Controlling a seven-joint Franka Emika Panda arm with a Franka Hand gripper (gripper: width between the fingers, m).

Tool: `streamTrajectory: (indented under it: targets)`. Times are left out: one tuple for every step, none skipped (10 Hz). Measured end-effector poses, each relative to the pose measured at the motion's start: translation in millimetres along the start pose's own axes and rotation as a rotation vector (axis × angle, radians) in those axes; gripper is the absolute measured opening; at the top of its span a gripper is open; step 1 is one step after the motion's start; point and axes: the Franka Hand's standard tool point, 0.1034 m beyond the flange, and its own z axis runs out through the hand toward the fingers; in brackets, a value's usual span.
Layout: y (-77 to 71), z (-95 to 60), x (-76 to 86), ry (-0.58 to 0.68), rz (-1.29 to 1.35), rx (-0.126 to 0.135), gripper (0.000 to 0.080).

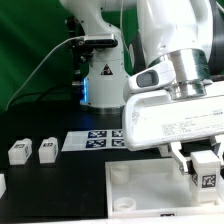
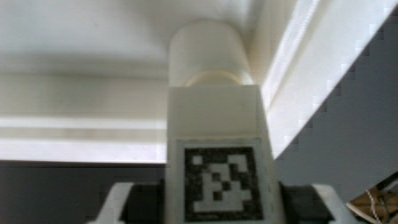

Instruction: Assemble one leg

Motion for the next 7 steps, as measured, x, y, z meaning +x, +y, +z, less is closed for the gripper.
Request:
streamTrajectory:
  targets:
    - [0.1,0.6,0.6,0.009,0.006,-0.003,0.0292]
    - [0.2,1.1,1.6,0.008,0.014,-0.005,0.0292]
    - [0.7,2.6,4.1,0.002,0.021,-0.006,0.0292]
    - [1.7,5.0,8.2,-0.002,0.031,-0.007,0.0293]
    - [2.4,6.0,10.4,0.0,0.032,-0.008,0.0293]
    - [2.1,6.6,8.3,-0.013,0.033,-0.006,0.0293]
    - [1.9,7.4,6.4,-0.021,0.033,-0.005,0.0384]
